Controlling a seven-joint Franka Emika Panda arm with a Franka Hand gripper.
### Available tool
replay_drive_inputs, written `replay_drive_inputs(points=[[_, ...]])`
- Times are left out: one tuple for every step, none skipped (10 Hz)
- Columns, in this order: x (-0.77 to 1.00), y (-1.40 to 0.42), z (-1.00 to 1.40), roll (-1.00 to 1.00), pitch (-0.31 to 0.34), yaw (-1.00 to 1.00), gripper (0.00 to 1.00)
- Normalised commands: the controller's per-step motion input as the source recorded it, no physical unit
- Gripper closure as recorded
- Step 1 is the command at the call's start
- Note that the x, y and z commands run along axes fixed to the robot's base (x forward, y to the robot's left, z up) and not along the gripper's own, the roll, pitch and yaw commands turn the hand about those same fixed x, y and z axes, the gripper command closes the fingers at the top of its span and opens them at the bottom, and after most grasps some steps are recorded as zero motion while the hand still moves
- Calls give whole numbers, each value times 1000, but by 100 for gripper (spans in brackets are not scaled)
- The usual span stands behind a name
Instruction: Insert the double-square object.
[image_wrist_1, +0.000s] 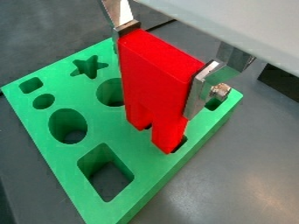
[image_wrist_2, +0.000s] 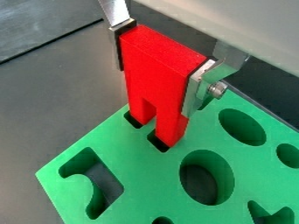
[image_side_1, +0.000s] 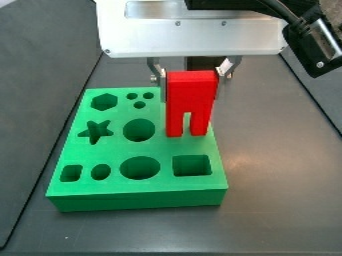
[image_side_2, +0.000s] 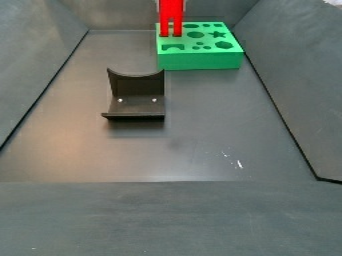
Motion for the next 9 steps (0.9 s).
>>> replay_drive_inputs(points=[[0,63,-191,127,39,-14,100],[0,77,-203,164,44,-29,100],[0,120,-206,207,59,-51,100],[0,129,-240,229,63,-54,100],[6,100,-229,221,67,-46,100],[71,34,-257,153,47,-57,100],[151,0,-349,106,14,-106,100],[91,37,-366,126,17,-126,100],[26,20,-380,189,14,-71,100]])
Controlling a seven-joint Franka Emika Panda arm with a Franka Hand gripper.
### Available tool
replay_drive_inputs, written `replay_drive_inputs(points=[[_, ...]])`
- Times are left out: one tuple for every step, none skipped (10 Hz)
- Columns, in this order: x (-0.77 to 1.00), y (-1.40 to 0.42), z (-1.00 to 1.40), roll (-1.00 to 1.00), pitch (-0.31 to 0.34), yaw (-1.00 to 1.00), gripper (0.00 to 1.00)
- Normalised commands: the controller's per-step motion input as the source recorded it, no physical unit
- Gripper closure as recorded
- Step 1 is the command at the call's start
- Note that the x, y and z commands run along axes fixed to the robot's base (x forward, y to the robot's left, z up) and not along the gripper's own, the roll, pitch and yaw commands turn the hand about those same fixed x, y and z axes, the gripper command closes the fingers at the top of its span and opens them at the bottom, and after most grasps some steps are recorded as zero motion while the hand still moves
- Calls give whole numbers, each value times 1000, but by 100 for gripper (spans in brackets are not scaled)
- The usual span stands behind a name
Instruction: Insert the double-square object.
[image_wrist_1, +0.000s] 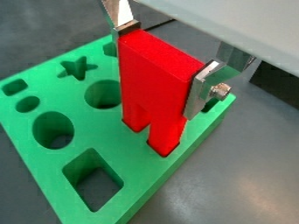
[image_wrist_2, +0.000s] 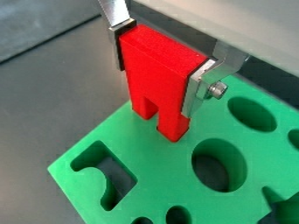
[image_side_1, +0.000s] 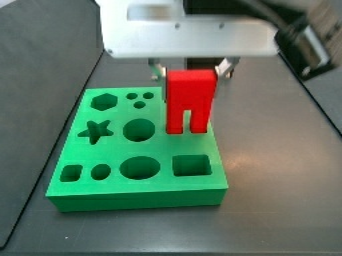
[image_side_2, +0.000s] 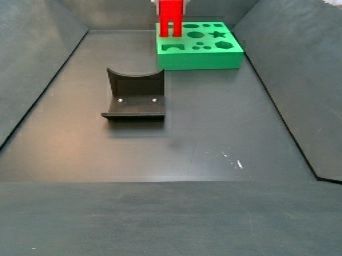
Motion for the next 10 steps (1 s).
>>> replay_drive_inputs(points=[[6,0,-397,190,0,-9,100],[3,0,-509,87,-29,0,100],[37,0,-460,66,-34,0,100],[29,0,-340,21,-30,0,100],[3,0,-277,0,-43,0,100],[0,0,-191,0,-14,-3,100],[9,0,-180,0,0,-23,100],[0,0,-91,0,0,-20,100],[0,23,0,-34,-10,-49,100],[0,0,0,19,0,0,100]])
